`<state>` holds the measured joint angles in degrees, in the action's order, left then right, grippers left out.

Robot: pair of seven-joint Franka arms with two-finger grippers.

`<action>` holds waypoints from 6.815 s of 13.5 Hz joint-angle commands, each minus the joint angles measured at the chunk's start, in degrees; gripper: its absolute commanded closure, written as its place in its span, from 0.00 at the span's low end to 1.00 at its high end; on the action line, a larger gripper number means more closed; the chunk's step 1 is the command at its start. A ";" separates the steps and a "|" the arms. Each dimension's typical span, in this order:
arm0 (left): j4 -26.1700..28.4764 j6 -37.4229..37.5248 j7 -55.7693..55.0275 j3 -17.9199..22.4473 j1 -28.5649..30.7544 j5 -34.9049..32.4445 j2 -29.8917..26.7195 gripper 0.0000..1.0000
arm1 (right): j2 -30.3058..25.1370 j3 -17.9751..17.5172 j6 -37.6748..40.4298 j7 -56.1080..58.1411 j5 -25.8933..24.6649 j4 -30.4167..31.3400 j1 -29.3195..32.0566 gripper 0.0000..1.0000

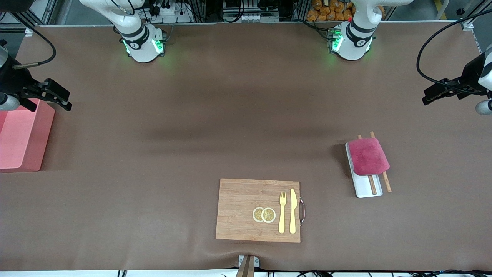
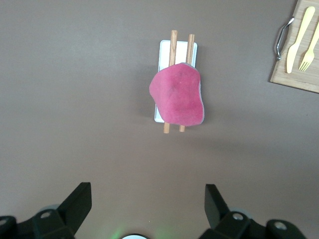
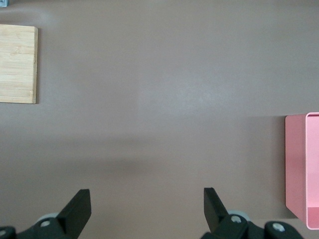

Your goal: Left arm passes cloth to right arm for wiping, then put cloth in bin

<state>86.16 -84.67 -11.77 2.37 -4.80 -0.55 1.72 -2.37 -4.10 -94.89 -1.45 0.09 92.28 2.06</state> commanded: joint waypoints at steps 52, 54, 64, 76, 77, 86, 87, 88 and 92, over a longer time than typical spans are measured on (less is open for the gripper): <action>20.63 -37.06 -0.80 -0.70 -0.29 -1.47 19.02 1.00 | 1.40 -1.26 4.27 -11.51 0.61 -0.61 -0.29 0.00; 20.27 -36.79 -0.89 -0.79 -0.47 -1.38 18.23 1.00 | 1.40 -1.26 5.24 -15.59 0.61 -0.61 -1.79 0.00; 12.82 -28.28 -16.50 -13.34 -0.30 2.82 13.31 1.00 | 1.66 -1.08 11.21 -33.94 11.84 -0.43 -2.76 0.00; -6.97 -41.68 -73.01 -24.96 -15.57 10.49 27.71 1.00 | 13.43 -1.08 4.74 -69.03 37.61 -0.08 -11.63 0.00; -6.97 -44.67 -75.66 -24.96 -17.07 10.49 28.24 1.00 | 14.75 -1.08 2.45 -69.91 39.53 0.01 -12.42 0.00; -8.99 -60.61 -97.65 -25.05 -23.49 10.84 31.32 1.00 | 19.15 -1.08 -11.19 -74.49 41.22 3.08 -14.45 0.00; -9.34 -60.61 -98.00 -25.05 -23.67 10.84 31.67 1.00 | 19.15 -1.08 -11.98 -74.58 42.00 3.08 -14.71 0.00; -9.35 -60.61 -98.18 -25.05 -23.68 10.84 31.67 1.00 | 19.15 -1.08 -12.94 -74.58 43.23 3.08 -14.97 0.00; -9.43 -60.87 -99.41 -25.05 -24.29 10.84 31.67 1.00 | 20.21 -1.00 -16.82 -75.63 43.94 3.17 -18.48 0.63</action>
<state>78.69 -144.93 -110.39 -22.85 -28.05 9.12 32.33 17.28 -5.52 -109.98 -75.90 42.81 95.32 -14.07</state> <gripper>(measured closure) 0.965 0.163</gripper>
